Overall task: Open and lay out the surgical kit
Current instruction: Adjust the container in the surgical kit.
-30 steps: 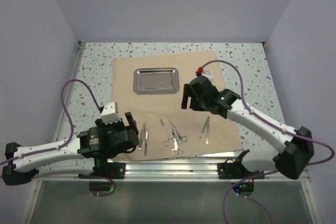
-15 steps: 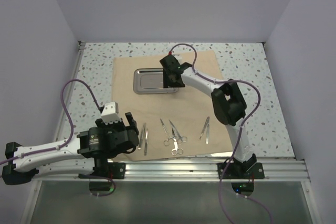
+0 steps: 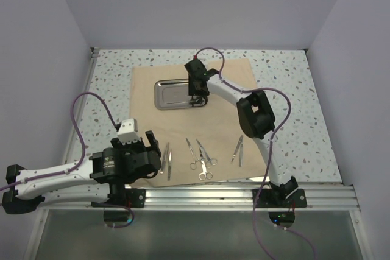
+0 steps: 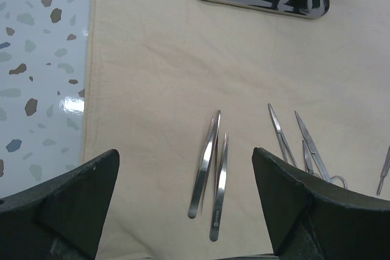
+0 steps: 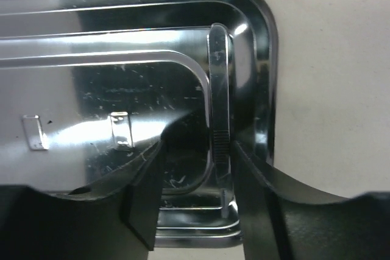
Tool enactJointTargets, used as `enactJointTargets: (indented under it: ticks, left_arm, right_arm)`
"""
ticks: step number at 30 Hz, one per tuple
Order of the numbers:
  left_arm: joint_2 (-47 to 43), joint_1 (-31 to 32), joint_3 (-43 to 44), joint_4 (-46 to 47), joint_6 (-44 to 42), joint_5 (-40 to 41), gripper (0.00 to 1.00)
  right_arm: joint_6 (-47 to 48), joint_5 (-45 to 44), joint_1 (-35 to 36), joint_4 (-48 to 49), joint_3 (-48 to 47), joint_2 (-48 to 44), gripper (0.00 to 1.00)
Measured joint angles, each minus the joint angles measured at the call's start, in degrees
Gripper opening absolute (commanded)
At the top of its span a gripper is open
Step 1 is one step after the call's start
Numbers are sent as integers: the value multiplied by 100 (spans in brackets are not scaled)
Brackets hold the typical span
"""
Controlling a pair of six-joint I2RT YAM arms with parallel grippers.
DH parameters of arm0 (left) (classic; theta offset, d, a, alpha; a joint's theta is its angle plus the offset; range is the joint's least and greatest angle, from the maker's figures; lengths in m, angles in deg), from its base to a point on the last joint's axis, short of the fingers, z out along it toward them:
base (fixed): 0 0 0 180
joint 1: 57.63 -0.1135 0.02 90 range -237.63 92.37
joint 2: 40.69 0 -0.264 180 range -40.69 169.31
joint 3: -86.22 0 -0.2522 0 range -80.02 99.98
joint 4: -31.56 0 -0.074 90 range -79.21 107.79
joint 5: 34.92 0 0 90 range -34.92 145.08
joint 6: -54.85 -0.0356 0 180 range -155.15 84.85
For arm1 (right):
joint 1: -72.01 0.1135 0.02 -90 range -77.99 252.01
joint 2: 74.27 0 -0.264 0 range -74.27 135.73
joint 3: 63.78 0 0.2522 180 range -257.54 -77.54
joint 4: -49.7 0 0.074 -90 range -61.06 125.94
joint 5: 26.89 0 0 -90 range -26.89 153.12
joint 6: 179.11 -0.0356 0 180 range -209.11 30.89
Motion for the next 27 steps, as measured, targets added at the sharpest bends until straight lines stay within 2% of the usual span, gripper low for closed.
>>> enactJointTargets:
  ticks: [2,5,6,8,9,10,27]
  left_arm:
    - [0,0,0,0,0,2,95]
    - [0,0,0,0,0,0,94]
    - [0,0,0,0,0,0,94]
    - [0,0,0,0,0,0,94]
    - [0,0,0,0,0,0,95]
    - [0,0,0,2,0,0,94]
    - [-11,26,0,2,0,0,94]
  right_arm:
    - [-17,81,4,127,-17,63,46]
    - [-42,125,13,212,-2,76,34]
    - [-50,140,11,249,9,79,25]
    - [-63,138,11,321,50,79,15]
    - [-76,125,2,365,83,70,2]
    - [-63,109,-4,402,107,61,0]
    - [-81,101,125,682,577,-240,0]
